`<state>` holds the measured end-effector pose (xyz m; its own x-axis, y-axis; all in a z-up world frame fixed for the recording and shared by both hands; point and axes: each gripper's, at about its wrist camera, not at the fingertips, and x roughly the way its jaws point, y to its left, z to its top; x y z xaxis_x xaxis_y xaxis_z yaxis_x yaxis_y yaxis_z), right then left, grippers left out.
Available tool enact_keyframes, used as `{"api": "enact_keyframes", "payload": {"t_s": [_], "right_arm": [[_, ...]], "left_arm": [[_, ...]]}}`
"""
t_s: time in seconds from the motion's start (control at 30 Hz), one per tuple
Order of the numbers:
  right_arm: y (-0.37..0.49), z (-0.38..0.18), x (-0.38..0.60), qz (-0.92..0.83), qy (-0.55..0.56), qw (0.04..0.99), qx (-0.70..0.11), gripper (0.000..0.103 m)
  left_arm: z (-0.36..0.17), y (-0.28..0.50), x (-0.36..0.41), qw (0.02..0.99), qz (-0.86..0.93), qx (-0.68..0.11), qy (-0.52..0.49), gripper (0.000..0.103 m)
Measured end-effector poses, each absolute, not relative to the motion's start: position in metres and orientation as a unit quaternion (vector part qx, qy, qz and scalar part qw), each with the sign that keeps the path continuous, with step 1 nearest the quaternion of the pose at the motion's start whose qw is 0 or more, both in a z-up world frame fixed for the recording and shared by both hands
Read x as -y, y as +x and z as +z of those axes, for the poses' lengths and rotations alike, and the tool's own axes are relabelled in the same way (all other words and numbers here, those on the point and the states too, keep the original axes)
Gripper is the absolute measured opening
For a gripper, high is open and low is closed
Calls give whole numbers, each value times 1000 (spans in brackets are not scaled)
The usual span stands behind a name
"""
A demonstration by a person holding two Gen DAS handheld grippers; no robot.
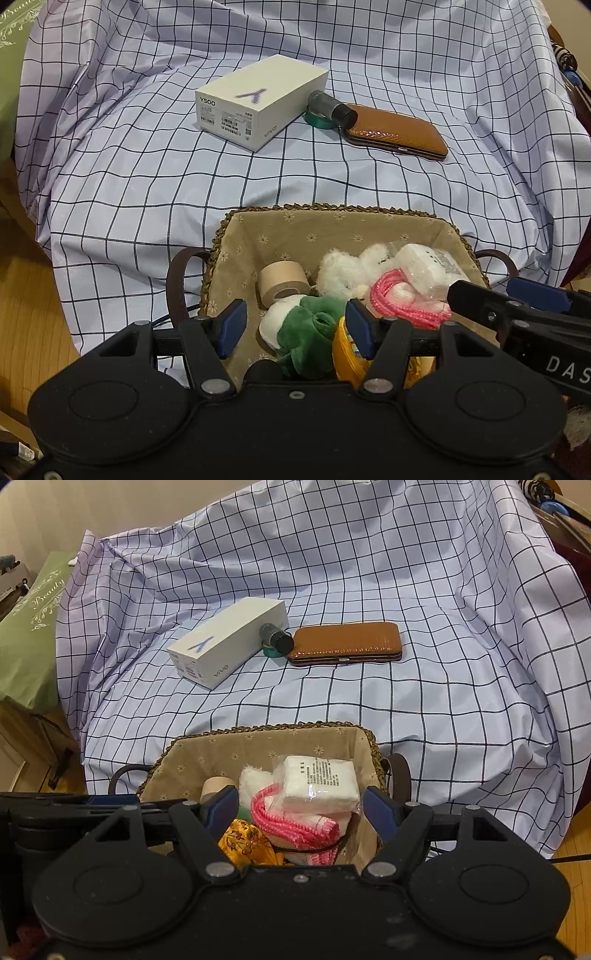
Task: Organize soft objects
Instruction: 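Withdraw both open tools from the basket toward the white box, then reach the right tool to the small glass bottle beside the white box and close on it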
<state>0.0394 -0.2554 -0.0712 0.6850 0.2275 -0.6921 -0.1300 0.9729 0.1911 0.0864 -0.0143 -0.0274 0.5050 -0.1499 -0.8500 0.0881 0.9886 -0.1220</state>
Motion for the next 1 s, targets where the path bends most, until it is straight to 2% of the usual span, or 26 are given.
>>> {"api": "enact_keyframes", "payload": {"t_s": [0.4, 0.73, 0.8, 0.87, 1.0], "right_arm": [[53, -73, 255, 95, 60, 914, -391, 74], [86, -59, 254, 90, 41, 926, -363, 74], [95, -56, 253, 90, 36, 929, -357, 74], [107, -54, 251, 88, 30, 931, -352, 74], [131, -51, 244, 90, 15, 936, -341, 74]], "left_arm": [[-27, 97, 11, 868, -61, -492, -30, 56], [-20, 128, 10, 879, -54, -474, -22, 57], [-20, 135, 10, 880, -52, -471, -19, 58], [-20, 143, 10, 882, -51, -469, -18, 63], [-21, 156, 12, 882, -51, -468, -17, 63]]}}
